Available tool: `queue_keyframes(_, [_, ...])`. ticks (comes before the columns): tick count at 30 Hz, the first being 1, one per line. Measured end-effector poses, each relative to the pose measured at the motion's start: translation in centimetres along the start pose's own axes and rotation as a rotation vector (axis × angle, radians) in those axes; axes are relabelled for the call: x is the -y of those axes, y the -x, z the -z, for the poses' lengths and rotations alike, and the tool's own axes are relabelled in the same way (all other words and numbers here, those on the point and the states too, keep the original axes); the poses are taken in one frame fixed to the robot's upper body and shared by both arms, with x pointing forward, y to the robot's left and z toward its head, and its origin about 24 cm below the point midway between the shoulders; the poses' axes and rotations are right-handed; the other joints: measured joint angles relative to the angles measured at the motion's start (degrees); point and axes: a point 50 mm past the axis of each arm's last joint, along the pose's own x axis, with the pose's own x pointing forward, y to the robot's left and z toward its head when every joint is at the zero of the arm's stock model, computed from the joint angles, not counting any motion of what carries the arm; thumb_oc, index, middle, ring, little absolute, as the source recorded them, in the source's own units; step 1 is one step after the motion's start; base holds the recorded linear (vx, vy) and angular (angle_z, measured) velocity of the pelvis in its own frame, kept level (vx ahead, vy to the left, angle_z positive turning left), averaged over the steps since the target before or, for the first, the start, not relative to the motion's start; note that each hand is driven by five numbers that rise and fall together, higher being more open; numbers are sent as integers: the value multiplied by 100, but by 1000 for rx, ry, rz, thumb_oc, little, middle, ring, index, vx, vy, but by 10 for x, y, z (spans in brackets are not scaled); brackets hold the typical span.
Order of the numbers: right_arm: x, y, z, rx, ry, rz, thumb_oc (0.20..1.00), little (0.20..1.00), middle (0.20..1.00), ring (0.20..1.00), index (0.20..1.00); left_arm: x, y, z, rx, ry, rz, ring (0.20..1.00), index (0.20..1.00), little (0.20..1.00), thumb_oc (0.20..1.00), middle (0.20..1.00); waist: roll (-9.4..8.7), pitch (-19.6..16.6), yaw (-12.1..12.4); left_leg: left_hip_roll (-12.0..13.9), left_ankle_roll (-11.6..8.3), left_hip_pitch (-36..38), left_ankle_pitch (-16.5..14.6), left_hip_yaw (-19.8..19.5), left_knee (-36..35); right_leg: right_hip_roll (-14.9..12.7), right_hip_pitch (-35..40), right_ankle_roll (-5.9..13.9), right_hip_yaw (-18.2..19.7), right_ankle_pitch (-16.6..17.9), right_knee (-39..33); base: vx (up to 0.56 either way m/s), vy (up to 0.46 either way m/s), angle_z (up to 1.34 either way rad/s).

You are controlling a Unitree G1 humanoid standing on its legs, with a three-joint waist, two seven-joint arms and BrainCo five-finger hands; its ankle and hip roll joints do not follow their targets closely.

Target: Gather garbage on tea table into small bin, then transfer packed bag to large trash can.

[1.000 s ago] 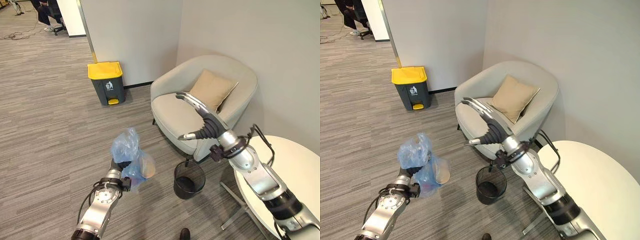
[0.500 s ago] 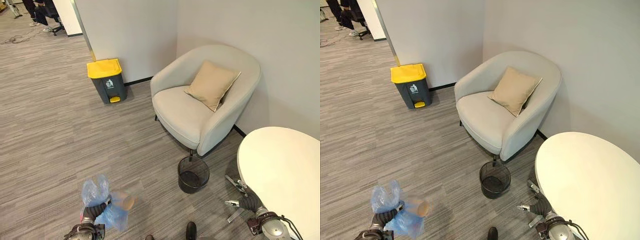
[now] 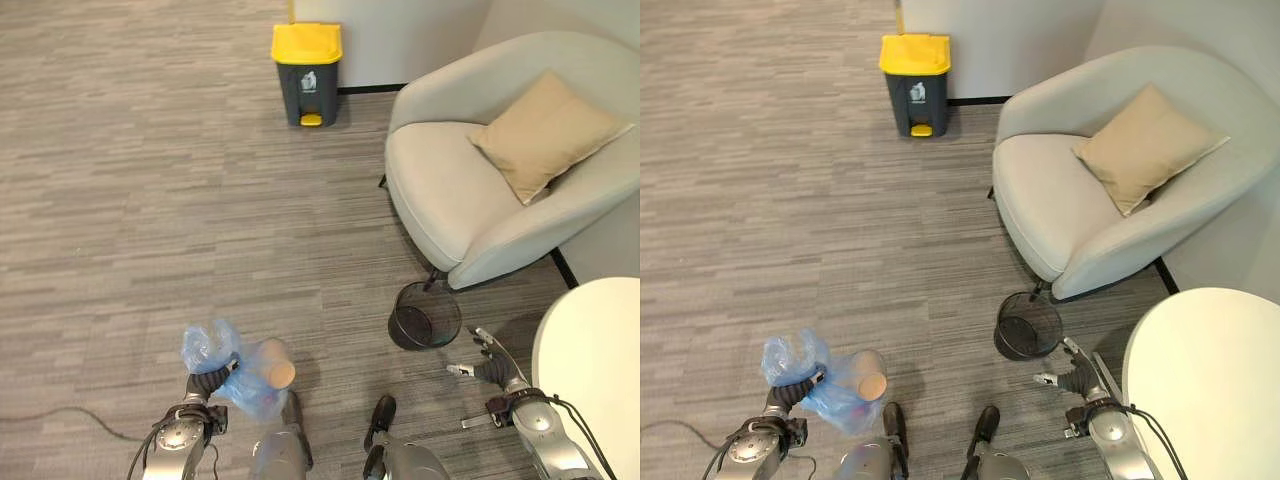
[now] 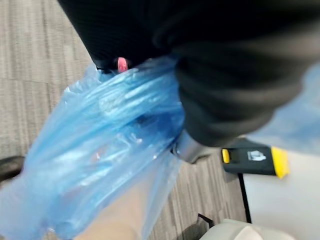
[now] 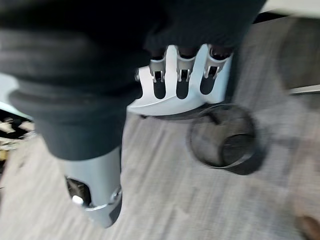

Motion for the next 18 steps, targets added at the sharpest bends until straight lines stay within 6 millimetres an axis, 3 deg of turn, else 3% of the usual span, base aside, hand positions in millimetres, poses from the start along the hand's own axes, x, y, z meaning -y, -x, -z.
queue_keyframes(3, [-6, 0, 0, -3, -21, -1, 1000, 1000, 1000, 1000, 1000, -7, -1, -3, 9, -24, -11, 200, 200, 200, 200, 200, -203, -11, 21, -320, 153, 42, -17, -71, 15, -277, -51, 195, 76, 28, 168, 60, 213, 19])
queue_keyframes(5, [-17, -4, -8, 18, -40, -21, 1000, 1000, 1000, 1000, 1000, -17, -2, -6, 15, -53, -39, 200, 200, 200, 200, 200, -300, -19, 45, -542, 391, -143, -152, -18, 224, -545, -356, 267, 275, 116, 536, 83, 265, -4])
queue_keyframes(7, [-20, -6, -12, 27, -37, -34, 1000, 1000, 1000, 1000, 1000, -19, -3, -9, 21, -58, -47, 200, 200, 200, 200, 200, -302, -17, 39, -631, 493, -157, -244, -8, 309, -663, -404, 275, 302, 121, 670, 88, 210, 1])
queue_keyframes(9, [-20, -6, -12, 29, -44, -23, 1000, 1000, 1000, 1000, 1000, -18, -13, -20, 50, -60, -50, 200, 200, 200, 200, 200, -204, 4, -48, -733, 624, -189, -410, -333, 390, -893, -743, 423, 687, -182, 1614, 124, 92, 46])
queue_keyframes(10, [-24, -4, -9, 19, -45, -33, 1000, 1000, 1000, 1000, 1000, -20, -16, -30, 84, -64, -58, 200, 200, 200, 200, 200, -244, 25, -74, -776, 715, -127, -364, -435, 290, -771, -1022, 540, 1177, -628, 2080, 242, 121, 68])
queue_keyframes(12, [-21, -7, -13, 32, -44, -22, 1000, 1000, 1000, 1000, 1000, -25, -19, -36, 100, -77, -67, 200, 200, 200, 200, 200, -275, 86, -118, -890, 876, -118, -460, -587, 173, -228, -1607, 453, 1738, -914, 2302, 299, 87, 35])
queue_keyframes(14, [-18, -11, -19, 50, -40, -10, 1000, 1000, 1000, 1000, 1000, -18, -20, -34, 93, -82, -46, 200, 200, 200, 200, 200, -197, 192, -206, -935, 868, -55, -475, -665, 143, 3, -2021, 416, 1734, -905, 2140, 336, 12, 39])
queue_keyframes(17, [-19, -9, -17, 44, -40, -13, 1000, 1000, 1000, 1000, 1000, -9, -15, -22, 61, -57, -31, 200, 200, 200, 200, 200, -109, 232, -249, -1051, 778, 303, -612, -772, -5, 3, -2258, 382, 1697, -808, 1565, 454, -71, 33])
queue_keyframes(18, [-19, -9, -16, 40, -40, -14, 1000, 1000, 1000, 1000, 1000, -5, -15, -19, 52, -49, -23, 200, 200, 200, 200, 200, -57, 250, -279, -1055, 694, 427, -705, -948, -28, -49, -2307, 491, 1661, -735, 1255, 487, -139, 47])
